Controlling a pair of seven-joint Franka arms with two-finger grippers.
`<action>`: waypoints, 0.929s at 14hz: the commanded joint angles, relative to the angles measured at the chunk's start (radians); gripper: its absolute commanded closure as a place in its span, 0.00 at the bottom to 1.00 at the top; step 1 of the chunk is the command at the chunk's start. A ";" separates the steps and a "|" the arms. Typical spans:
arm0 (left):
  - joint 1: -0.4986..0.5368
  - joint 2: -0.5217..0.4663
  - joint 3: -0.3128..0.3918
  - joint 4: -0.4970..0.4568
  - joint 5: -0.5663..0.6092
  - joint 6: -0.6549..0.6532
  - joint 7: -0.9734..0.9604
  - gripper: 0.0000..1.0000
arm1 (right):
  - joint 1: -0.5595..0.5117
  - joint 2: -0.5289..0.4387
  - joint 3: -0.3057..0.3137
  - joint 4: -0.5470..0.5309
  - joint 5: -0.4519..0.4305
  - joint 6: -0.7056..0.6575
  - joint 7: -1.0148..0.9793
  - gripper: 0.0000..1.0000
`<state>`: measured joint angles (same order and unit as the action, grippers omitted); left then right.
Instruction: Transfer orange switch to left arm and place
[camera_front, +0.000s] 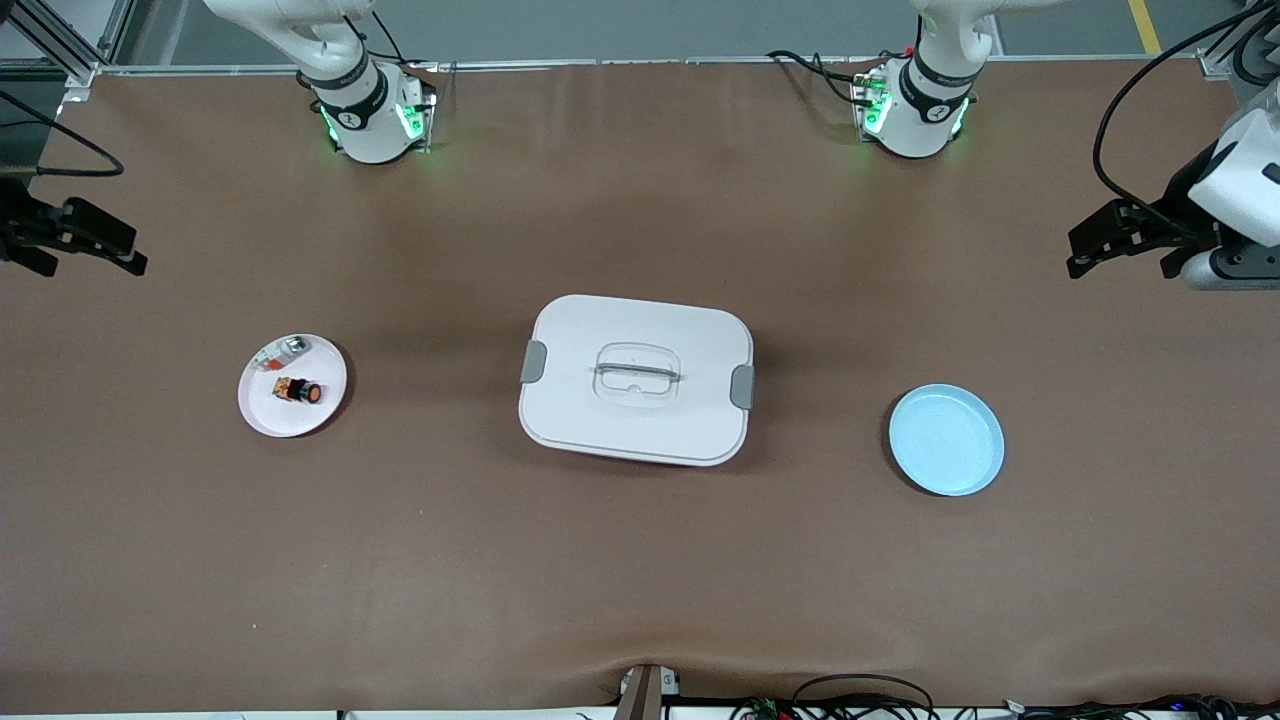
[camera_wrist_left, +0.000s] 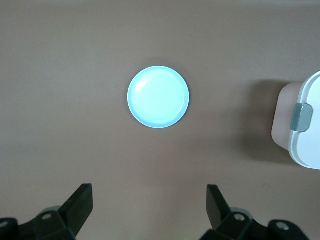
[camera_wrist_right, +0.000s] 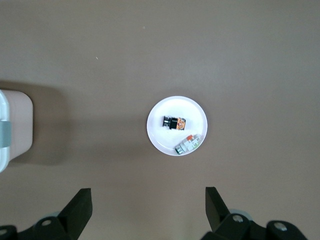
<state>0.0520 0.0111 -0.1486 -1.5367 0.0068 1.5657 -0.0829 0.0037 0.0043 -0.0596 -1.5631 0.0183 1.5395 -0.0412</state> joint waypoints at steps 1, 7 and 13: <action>0.000 0.001 0.001 0.006 0.002 -0.015 -0.006 0.00 | -0.013 0.022 0.001 -0.060 0.000 0.062 0.008 0.00; 0.000 0.001 0.001 0.003 0.002 -0.016 -0.006 0.00 | -0.039 0.042 0.001 -0.325 -0.003 0.367 -0.002 0.00; 0.003 0.000 0.001 -0.006 0.001 -0.041 -0.006 0.00 | -0.057 0.141 0.001 -0.380 -0.003 0.478 -0.002 0.00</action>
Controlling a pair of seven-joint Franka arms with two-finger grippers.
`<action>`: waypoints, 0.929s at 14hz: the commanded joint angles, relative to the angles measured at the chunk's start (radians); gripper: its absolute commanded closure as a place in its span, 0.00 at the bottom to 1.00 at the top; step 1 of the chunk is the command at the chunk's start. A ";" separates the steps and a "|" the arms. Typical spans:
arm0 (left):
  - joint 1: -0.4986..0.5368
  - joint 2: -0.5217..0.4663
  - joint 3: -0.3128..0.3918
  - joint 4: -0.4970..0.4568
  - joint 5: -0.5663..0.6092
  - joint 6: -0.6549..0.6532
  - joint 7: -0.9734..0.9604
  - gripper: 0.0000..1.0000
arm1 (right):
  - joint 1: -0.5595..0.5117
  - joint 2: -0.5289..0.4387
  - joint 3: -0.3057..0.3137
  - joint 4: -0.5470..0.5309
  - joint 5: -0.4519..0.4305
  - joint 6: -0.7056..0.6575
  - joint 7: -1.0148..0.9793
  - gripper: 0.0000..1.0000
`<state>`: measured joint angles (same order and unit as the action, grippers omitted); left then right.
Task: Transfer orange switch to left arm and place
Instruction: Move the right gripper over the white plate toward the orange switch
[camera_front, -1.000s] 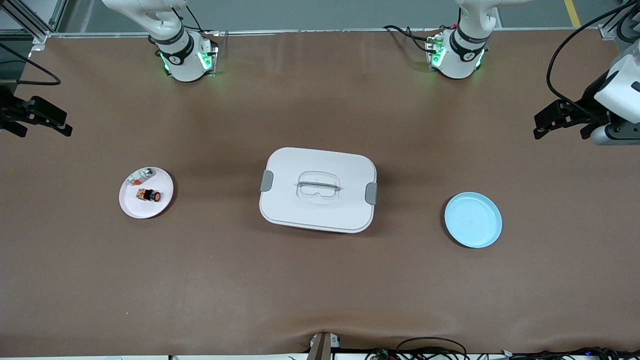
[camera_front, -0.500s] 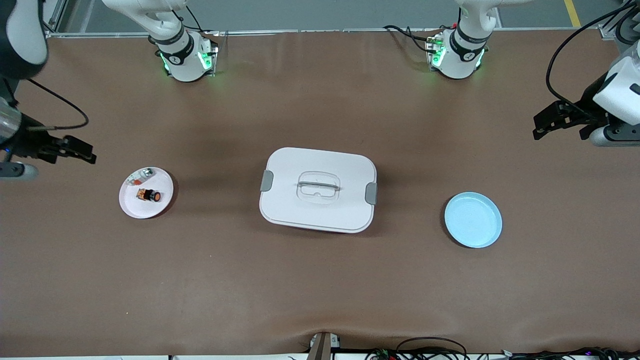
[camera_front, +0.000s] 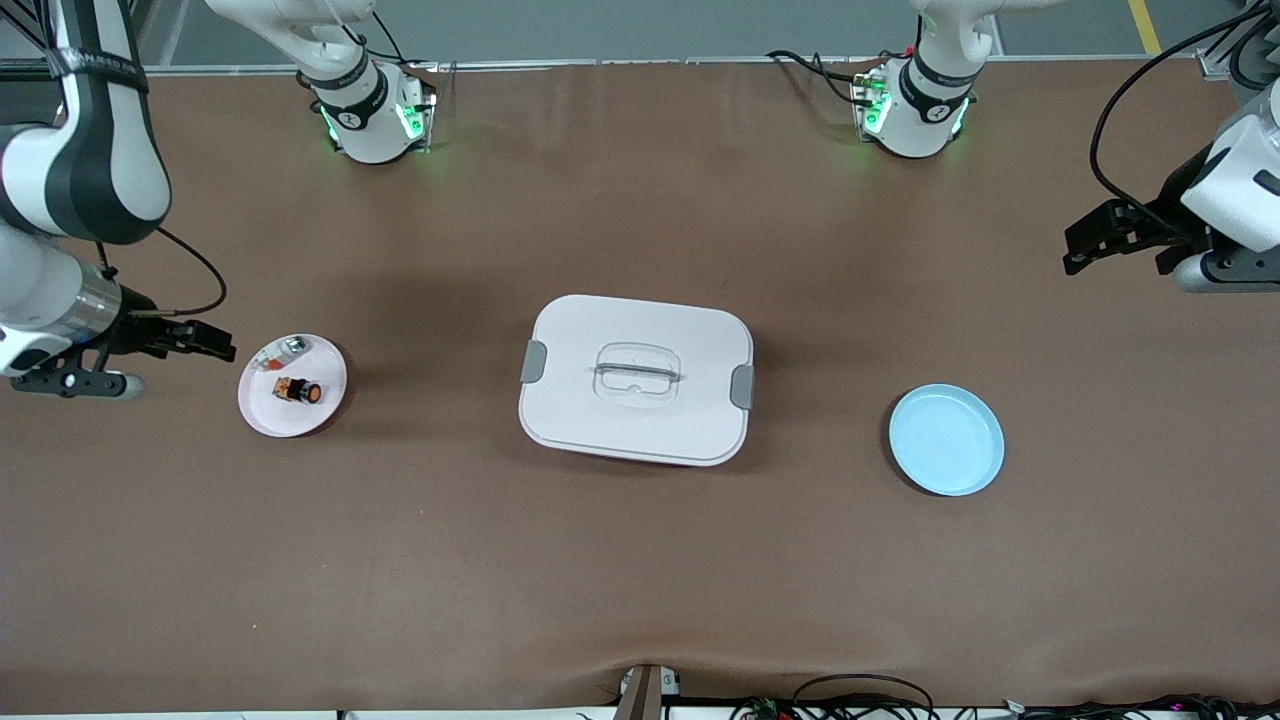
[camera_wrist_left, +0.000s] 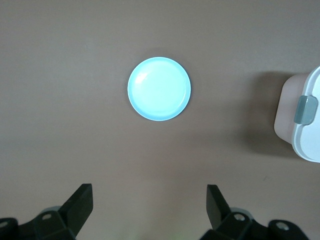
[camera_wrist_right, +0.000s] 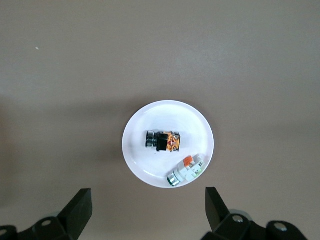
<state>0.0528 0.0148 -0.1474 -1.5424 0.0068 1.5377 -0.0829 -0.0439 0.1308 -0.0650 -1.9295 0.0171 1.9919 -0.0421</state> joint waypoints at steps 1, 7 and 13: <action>0.001 -0.003 0.000 -0.001 0.001 -0.013 -0.008 0.00 | -0.011 0.038 0.007 -0.011 -0.002 0.028 -0.001 0.00; 0.001 -0.001 0.000 0.001 0.002 -0.001 -0.008 0.00 | -0.019 0.108 0.008 -0.011 0.011 0.057 0.005 0.00; 0.001 -0.002 -0.001 0.002 0.001 0.009 -0.008 0.00 | -0.022 0.124 0.007 -0.009 0.009 0.044 0.007 0.00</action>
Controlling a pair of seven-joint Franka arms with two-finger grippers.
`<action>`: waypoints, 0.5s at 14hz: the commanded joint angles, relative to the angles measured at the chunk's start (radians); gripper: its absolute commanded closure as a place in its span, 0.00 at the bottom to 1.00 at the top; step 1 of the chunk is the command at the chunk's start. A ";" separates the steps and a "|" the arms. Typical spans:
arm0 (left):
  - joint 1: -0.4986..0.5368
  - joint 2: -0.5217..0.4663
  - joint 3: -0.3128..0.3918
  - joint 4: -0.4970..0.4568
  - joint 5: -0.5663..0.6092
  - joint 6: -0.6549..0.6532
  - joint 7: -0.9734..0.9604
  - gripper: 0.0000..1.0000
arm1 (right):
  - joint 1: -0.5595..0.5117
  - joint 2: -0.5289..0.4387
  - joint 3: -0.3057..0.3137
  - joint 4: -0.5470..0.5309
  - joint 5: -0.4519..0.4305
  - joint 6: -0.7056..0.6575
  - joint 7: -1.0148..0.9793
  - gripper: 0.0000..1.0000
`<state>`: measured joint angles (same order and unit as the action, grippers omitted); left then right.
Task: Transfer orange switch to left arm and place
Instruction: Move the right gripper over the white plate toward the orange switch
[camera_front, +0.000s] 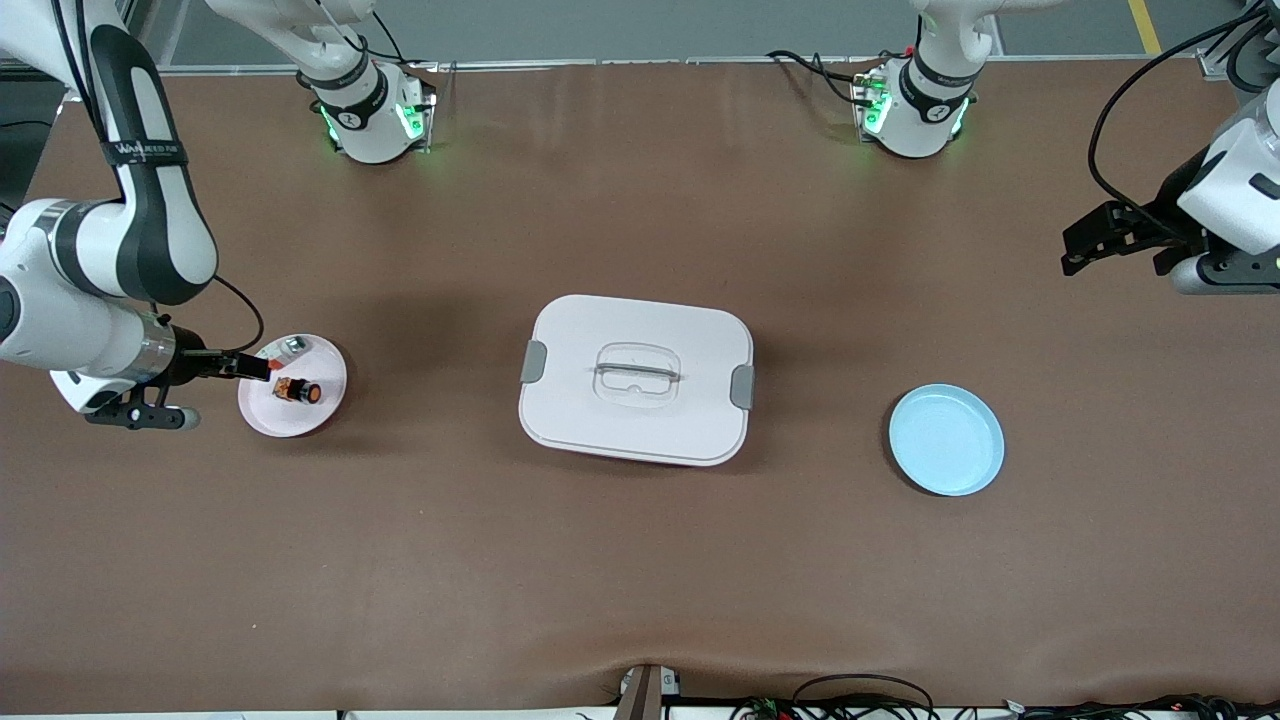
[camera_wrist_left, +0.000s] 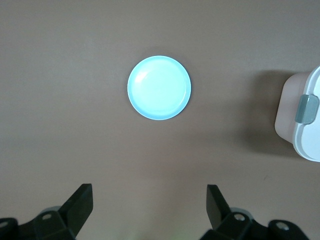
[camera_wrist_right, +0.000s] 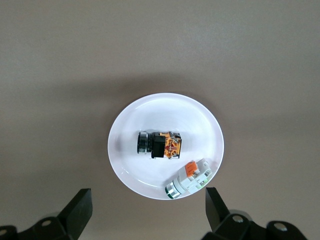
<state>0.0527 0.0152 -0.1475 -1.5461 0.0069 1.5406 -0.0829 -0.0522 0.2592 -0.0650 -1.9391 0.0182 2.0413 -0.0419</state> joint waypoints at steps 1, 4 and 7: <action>0.001 -0.001 0.000 0.003 0.001 0.015 -0.008 0.00 | -0.026 -0.006 0.007 0.000 0.006 -0.006 0.002 0.00; 0.001 0.005 0.000 0.003 0.001 0.016 -0.008 0.00 | -0.031 0.018 0.008 -0.009 0.006 0.040 0.002 0.00; 0.001 0.006 0.000 0.003 0.001 0.018 -0.006 0.00 | -0.029 0.074 0.008 -0.014 0.006 0.115 0.000 0.00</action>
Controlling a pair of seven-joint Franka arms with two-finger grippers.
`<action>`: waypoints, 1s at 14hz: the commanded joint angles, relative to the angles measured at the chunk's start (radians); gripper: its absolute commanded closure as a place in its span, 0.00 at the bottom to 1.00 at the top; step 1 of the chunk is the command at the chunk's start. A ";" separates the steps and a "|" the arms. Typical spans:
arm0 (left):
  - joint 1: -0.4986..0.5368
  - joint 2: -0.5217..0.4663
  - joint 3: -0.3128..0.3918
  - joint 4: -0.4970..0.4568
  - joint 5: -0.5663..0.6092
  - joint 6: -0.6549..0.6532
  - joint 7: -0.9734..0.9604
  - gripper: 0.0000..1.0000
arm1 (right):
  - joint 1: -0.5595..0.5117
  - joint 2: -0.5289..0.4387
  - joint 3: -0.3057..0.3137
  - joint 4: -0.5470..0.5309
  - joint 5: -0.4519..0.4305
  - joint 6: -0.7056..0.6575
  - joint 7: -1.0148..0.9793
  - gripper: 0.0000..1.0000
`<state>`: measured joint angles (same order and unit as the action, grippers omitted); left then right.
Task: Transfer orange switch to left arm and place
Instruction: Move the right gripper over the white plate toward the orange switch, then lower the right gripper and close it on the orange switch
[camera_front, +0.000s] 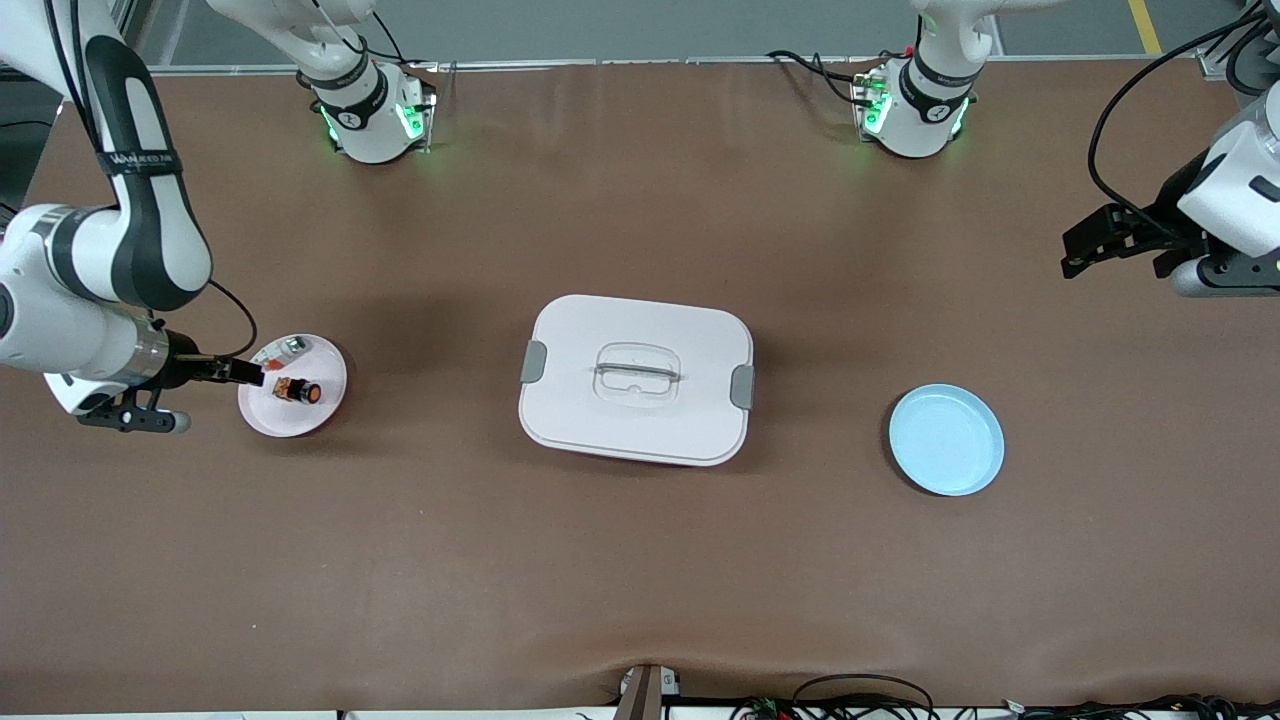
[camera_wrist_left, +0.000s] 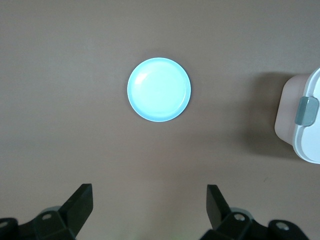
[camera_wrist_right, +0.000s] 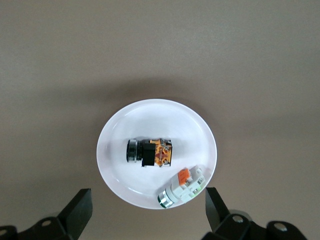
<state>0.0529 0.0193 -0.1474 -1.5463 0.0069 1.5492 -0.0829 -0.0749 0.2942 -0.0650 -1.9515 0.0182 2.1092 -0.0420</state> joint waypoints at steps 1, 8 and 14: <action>0.002 0.004 0.000 0.003 0.001 0.017 -0.006 0.00 | -0.005 0.040 0.008 -0.032 0.006 0.078 0.002 0.00; -0.001 0.011 0.000 0.000 0.001 0.025 -0.008 0.00 | 0.009 0.108 0.010 -0.115 0.012 0.250 0.016 0.00; -0.001 0.011 0.000 -0.002 0.001 0.023 -0.008 0.00 | 0.009 0.151 0.011 -0.126 0.042 0.278 0.017 0.00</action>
<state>0.0525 0.0329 -0.1474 -1.5466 0.0069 1.5670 -0.0829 -0.0665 0.4377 -0.0578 -2.0676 0.0375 2.3745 -0.0370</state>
